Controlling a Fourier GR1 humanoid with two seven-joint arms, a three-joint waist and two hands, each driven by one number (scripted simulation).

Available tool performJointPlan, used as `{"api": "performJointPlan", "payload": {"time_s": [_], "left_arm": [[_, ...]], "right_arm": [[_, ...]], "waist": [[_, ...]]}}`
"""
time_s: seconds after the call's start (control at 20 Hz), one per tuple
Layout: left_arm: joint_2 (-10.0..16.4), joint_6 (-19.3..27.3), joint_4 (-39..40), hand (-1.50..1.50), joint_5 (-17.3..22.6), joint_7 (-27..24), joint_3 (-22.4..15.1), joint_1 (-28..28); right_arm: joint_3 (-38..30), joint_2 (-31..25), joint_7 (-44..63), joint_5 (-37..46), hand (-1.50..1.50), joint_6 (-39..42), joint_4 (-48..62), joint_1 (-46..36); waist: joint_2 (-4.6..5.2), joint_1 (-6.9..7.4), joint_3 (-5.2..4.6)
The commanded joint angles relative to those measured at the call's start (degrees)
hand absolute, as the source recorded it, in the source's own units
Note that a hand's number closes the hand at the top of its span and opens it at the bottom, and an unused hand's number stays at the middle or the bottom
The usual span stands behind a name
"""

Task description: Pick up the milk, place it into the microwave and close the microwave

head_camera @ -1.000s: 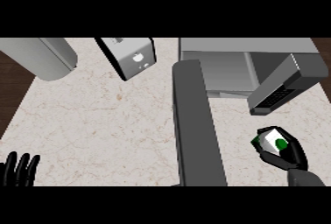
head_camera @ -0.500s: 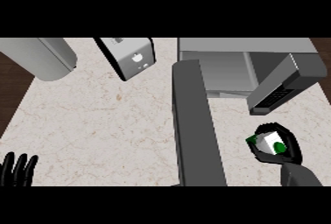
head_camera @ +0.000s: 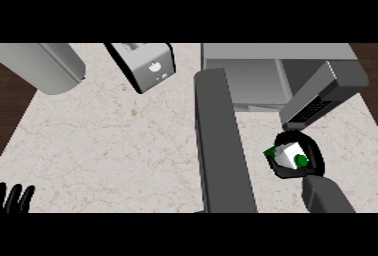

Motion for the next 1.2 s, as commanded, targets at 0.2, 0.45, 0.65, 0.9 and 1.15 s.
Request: {"api": "performJointPlan", "payload": {"time_s": [0.2,0.45,0.65,0.9,1.15], "left_arm": [[-0.34,-0.87,-0.57,-1.5,0.01,-0.1,0.69,1.4],[-0.43,-0.85,-1.18,-1.5,1.3,1.24,1.11,0.69],[0.18,-3.99,-2.87,-1.5,3.5,-1.43,2.97,5.38],[0.36,-7.23,1.35,-1.5,5.32,-5.38,5.83,7.64],[-1.05,-6.22,1.34,-1.5,4.92,-2.27,6.48,4.21]], "right_arm": [[7.03,5.3,9.13,-1.37,1.5,1.3,-24.21,9.52],[9.45,7.37,21.41,-6.02,1.5,1.11,-44.1,19.21],[18.96,9.97,28.38,-9.98,1.5,-8.8,-54.36,24.99],[22.02,10.04,35.81,-8.09,1.5,-14.73,-67.87,29.13],[23.26,10.06,35.84,-8.59,1.5,-21.56,-60.39,17.59]], "waist": [[-0.48,-1.48,-0.15],[-0.36,-1.63,-0.14],[-0.25,-0.51,-0.07],[-0.13,-0.26,-0.06],[0.11,0.13,0.0]]}}
